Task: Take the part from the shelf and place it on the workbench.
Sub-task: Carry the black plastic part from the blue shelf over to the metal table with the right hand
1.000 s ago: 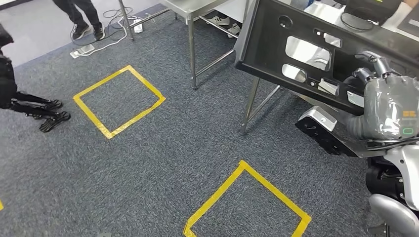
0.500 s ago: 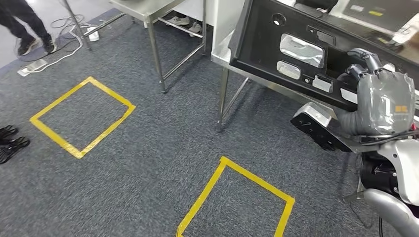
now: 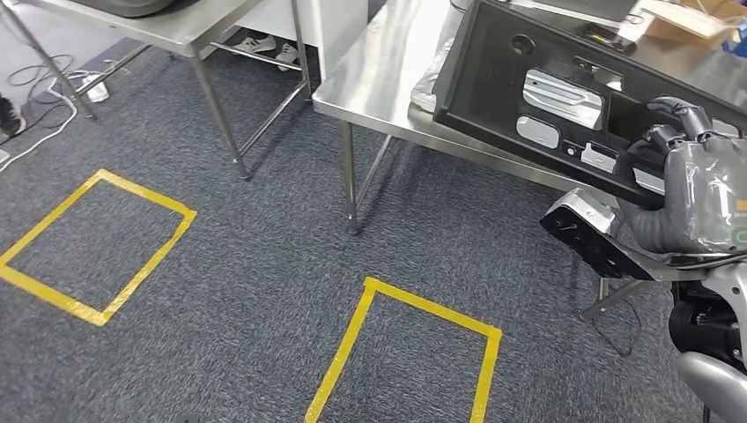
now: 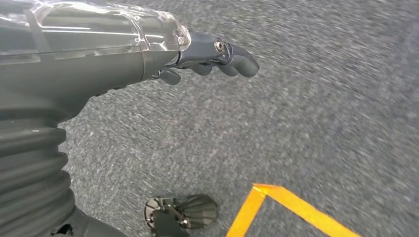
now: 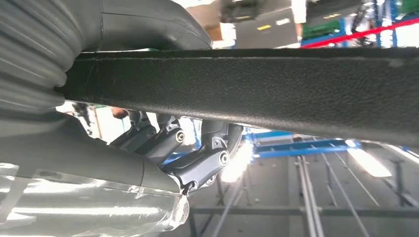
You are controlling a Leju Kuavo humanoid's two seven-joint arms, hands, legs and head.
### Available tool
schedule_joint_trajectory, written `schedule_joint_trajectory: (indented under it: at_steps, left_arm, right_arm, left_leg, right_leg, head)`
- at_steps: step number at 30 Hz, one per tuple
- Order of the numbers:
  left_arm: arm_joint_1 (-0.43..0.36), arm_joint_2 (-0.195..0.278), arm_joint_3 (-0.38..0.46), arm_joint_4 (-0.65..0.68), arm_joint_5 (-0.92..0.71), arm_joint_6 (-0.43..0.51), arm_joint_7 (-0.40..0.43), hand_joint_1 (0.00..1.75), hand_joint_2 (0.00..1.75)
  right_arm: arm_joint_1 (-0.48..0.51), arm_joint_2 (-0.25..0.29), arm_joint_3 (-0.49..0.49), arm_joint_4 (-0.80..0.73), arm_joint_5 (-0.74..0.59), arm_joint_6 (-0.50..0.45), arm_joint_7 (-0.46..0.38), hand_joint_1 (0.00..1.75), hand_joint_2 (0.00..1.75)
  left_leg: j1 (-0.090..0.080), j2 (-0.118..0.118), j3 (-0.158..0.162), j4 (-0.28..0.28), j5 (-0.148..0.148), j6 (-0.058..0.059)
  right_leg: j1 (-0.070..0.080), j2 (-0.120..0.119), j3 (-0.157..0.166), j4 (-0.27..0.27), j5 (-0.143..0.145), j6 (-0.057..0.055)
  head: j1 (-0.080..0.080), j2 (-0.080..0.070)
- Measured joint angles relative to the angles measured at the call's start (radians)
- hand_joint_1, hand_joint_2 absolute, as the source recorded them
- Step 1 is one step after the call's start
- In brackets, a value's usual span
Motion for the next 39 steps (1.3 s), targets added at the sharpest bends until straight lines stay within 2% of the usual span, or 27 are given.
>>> schedule_joint_trajectory:
  at_steps: [2,4,5,7,9,11,13,14,16,17,19,20,21,22,24,26,28,29,30,32,33,34,35,36,37,38,39]
  left_arm:
    - [0.000,0.000,0.000,0.000,-0.005,-0.001,0.006,0.00,1.75]
    - [0.004,0.000,0.000,0.000,-0.009,-0.001,0.011,0.00,1.75]
    - [0.005,0.001,-0.001,0.000,-0.011,-0.001,0.011,0.00,1.75]
    - [0.005,0.003,-0.001,0.000,-0.015,-0.001,0.007,0.00,1.75]
    - [0.001,0.005,-0.001,0.000,-0.018,-0.001,0.003,0.00,1.75]
    - [-0.003,0.006,-0.001,0.000,-0.019,-0.001,0.002,0.00,1.75]
    - [-0.006,0.006,-0.001,0.000,-0.020,-0.001,0.003,0.00,1.75]
    - [-0.008,0.007,-0.001,-0.001,-0.020,-0.001,0.003,0.00,1.75]
    - [-0.011,0.008,-0.001,-0.001,-0.021,-0.001,0.002,0.00,1.75]
    - [-0.012,0.009,-0.001,-0.001,-0.021,-0.001,0.002,0.00,1.75]
    - [-0.011,0.009,-0.001,-0.001,-0.021,-0.001,0.002,0.00,1.75]
    - [-0.012,0.010,-0.001,-0.001,-0.021,-0.001,0.002,0.00,1.75]
    - [-0.012,0.010,-0.001,-0.001,-0.020,-0.001,0.001,0.00,1.75]
    - [-0.013,0.010,-0.001,-0.001,-0.019,-0.001,0.001,0.00,1.75]
    - [-0.016,0.009,-0.001,-0.001,-0.017,-0.001,0.000,0.00,1.75]
    - [-0.017,0.009,-0.001,-0.001,-0.014,-0.001,-0.001,0.00,1.75]
    - [-0.017,0.008,-0.001,-0.002,-0.011,-0.001,-0.003,0.00,1.75]
    - [-0.018,0.007,-0.001,-0.002,-0.011,-0.001,-0.004,0.00,1.75]
    - [-0.019,0.007,-0.001,-0.003,-0.010,-0.001,-0.005,0.00,1.75]
    - [-0.017,0.006,-0.001,-0.003,-0.010,-0.001,-0.006,0.00,1.75]
    - [-0.016,0.005,-0.001,-0.003,-0.009,-0.001,-0.007,0.00,1.75]
    - [-0.013,0.005,-0.001,-0.003,-0.009,-0.001,-0.007,0.00,1.75]
    - [-0.011,0.006,-0.001,-0.003,-0.008,-0.001,-0.007,0.00,1.75]
    - [-0.009,0.006,-0.001,-0.003,-0.008,-0.001,-0.007,0.00,1.75]
    - [-0.007,0.006,-0.001,-0.003,-0.008,0.000,-0.007,0.00,1.75]
    - [-0.006,0.007,-0.001,-0.003,-0.008,0.000,-0.007,0.00,1.75]
    - [-0.006,0.008,-0.001,-0.003,-0.008,0.000,-0.007,0.00,1.75]
  right_arm:
    - [0.014,0.003,-0.008,-0.003,0.001,-0.009,0.000,1.75,1.75]
    - [0.030,0.007,-0.010,-0.003,0.002,-0.013,0.000,1.75,1.75]
    - [0.037,0.010,-0.011,-0.003,0.002,-0.014,0.000,1.75,1.75]
    - [0.046,0.015,-0.015,-0.004,0.002,-0.014,0.000,1.75,1.75]
    - [0.047,0.017,-0.021,-0.005,-0.001,-0.015,0.000,1.75,1.75]
    - [0.047,0.017,-0.027,-0.006,-0.006,-0.015,0.000,1.75,1.75]
    - [0.048,0.016,-0.032,-0.006,-0.008,-0.016,0.000,1.75,1.75]
    - [0.048,0.016,-0.034,-0.006,-0.009,-0.016,0.000,1.75,1.75]
    - [0.045,0.014,-0.037,-0.006,-0.009,-0.016,0.000,1.75,1.75]
    - [0.043,0.015,-0.037,-0.006,-0.009,-0.017,0.000,1.75,1.75]
    - [0.042,0.018,-0.036,-0.005,-0.008,-0.017,0.000,1.75,1.75]
    - [0.042,0.020,-0.036,-0.005,-0.008,-0.017,0.000,1.75,1.75]
    - [0.042,0.021,-0.035,-0.005,-0.007,-0.017,0.000,1.75,1.75]
    - [0.042,0.022,-0.034,-0.005,-0.007,-0.018,0.000,1.75,1.75]
    - [0.040,0.023,-0.034,-0.005,-0.007,-0.020,0.000,1.75,1.75]
    - [0.037,0.023,-0.034,-0.005,-0.007,-0.025,0.000,1.75,1.75]
    - [0.037,0.023,-0.034,-0.005,-0.007,-0.030,0.000,1.75,1.75]
    - [0.037,0.022,-0.035,-0.005,-0.007,-0.031,0.000,1.75,1.75]
    - [0.035,0.022,-0.035,-0.006,-0.007,-0.032,0.000,1.75,1.75]
    - [0.033,0.022,-0.036,-0.006,-0.007,-0.033,0.000,1.75,1.75]
    - [0.031,0.022,-0.035,-0.005,-0.007,-0.034,0.000,1.75,1.75]
    - [0.032,0.023,-0.034,-0.005,-0.007,-0.034,0.000,1.75,1.75]
    - [0.033,0.023,-0.033,-0.005,-0.007,-0.034,0.000,1.75,1.75]
    - [0.033,0.023,-0.032,-0.005,-0.007,-0.034,0.000,1.75,1.75]
    - [0.033,0.023,-0.032,-0.005,-0.007,-0.033,0.000,1.75,1.75]
    - [0.033,0.023,-0.031,-0.005,-0.007,-0.033,0.000,1.75,1.75]
    - [0.032,0.023,-0.031,-0.005,-0.007,-0.033,0.000,1.75,1.75]
  left_leg:
    - [0.002,-0.067,-0.051,0.102,-0.053,-0.004]
    - [0.002,-0.073,-0.120,0.215,-0.090,-0.007]
    - [0.002,-0.071,-0.138,0.233,-0.081,-0.008]
    - [0.005,-0.081,-0.120,0.164,-0.009,-0.009]
    - [0.014,-0.141,-0.071,0.047,0.054,-0.006]
    - [0.018,-0.177,-0.044,-0.007,0.064,0.001]
    - [0.016,-0.152,-0.036,-0.016,0.062,0.010]
    - [0.016,-0.136,-0.031,-0.022,0.062,0.016]
    - [0.016,-0.101,-0.019,-0.033,0.062,0.026]
    - [0.013,-0.083,-0.015,-0.035,0.060,0.030]
    - [0.010,-0.047,-0.011,-0.035,0.054,0.033]
    - [0.009,-0.029,-0.009,-0.035,0.050,0.033]
    - [0.008,-0.013,-0.005,-0.035,0.046,0.032]
    - [0.008,0.002,0.000,-0.035,0.042,0.030]
    - [0.005,0.027,0.010,-0.035,0.032,0.023]
    - [0.002,0.047,0.015,-0.036,0.024,0.014]
    - [0.002,0.065,0.022,-0.039,0.019,0.005]
    - [0.004,0.050,0.025,-0.037,0.013,-0.001]
    - [0.007,0.018,0.021,-0.023,0.002,-0.005]
    - [0.010,-0.057,-0.026,0.070,-0.046,-0.010]
    - [0.011,-0.072,-0.067,0.141,-0.075,-0.010]
    - [0.010,-0.073,-0.109,0.207,-0.095,-0.011]
    - [0.010,-0.070,-0.139,0.247,-0.097,-0.011]
    - [0.010,-0.068,-0.152,0.250,-0.078,-0.010]
    - [0.011,-0.071,-0.145,0.214,-0.039,-0.008]
    - [0.012,-0.088,-0.122,0.149,0.010,-0.005]
    - [0.014,-0.120,-0.095,0.083,0.049,-0.001]
  right_leg:
    - [-0.003,0.015,0.006,-0.008,0.002,-0.006]
    - [-0.003,0.036,0.007,-0.007,0.000,-0.009]
    - [-0.004,0.049,0.007,-0.005,-0.002,-0.009]
    - [-0.006,0.074,0.010,0.002,-0.008,-0.005]
    - [-0.010,0.097,0.010,0.012,-0.017,0.003]
    - [-0.015,0.122,0.005,0.018,-0.021,0.015]
    - [-0.020,0.148,0.000,0.016,-0.019,0.028]
    - [-0.020,0.141,-0.003,0.021,-0.022,0.033]
    - [-0.018,0.091,-0.033,0.081,-0.055,0.041]
    - [-0.017,0.058,-0.062,0.141,-0.083,0.045]
    - [-0.019,0.029,-0.129,0.265,-0.129,0.051]
    - [-0.020,0.024,-0.146,0.293,-0.130,0.052]
    - [-0.020,0.020,-0.143,0.282,-0.111,0.052]
    - [-0.020,0.014,-0.119,0.234,-0.077,0.050]
    - [-0.014,-0.019,-0.048,0.097,-0.015,0.044]
    - [-0.005,-0.042,-0.011,0.024,-0.001,0.033]
    - [0.000,-0.028,-0.009,0.016,-0.006,0.020]
    - [0.000,-0.019,-0.006,0.012,-0.005,0.015]
    - [-0.002,-0.011,-0.003,0.008,-0.004,0.009]
    - [-0.006,0.004,0.004,0.001,-0.003,-0.001]
    - [-0.006,0.013,0.005,0.001,-0.004,-0.005]
    - [-0.005,0.024,0.005,0.001,-0.006,-0.007]
    - [-0.004,0.036,0.007,0.002,-0.007,-0.008]
    - [-0.003,0.049,0.009,0.002,-0.009,-0.008]
    - [-0.004,0.062,0.013,0.003,-0.012,-0.008]
    - [-0.005,0.074,0.017,0.003,-0.015,-0.005]
    - [-0.006,0.085,0.020,0.005,-0.019,-0.002]
  head:
    - [-0.010,0.000]
    - [-0.018,0.000]
    - [-0.022,0.000]
    - [-0.026,0.000]
    - [-0.030,0.000]
    - [-0.031,0.000]
    - [-0.031,0.000]
    - [-0.029,0.000]
    - [-0.021,0.000]
    - [-0.016,0.000]
    - [-0.011,0.000]
    - [-0.009,0.000]
    - [-0.007,0.000]
    - [-0.006,0.000]
    - [-0.004,0.000]
    - [-0.003,0.000]
    - [-0.007,0.000]
    - [-0.009,0.000]
    - [-0.012,0.000]
    - [-0.021,0.000]
    - [-0.025,0.000]
    - [-0.029,0.000]
    - [-0.031,0.000]
    - [-0.031,0.000]
    - [-0.032,0.000]
    - [-0.033,0.000]
    - [-0.033,0.000]
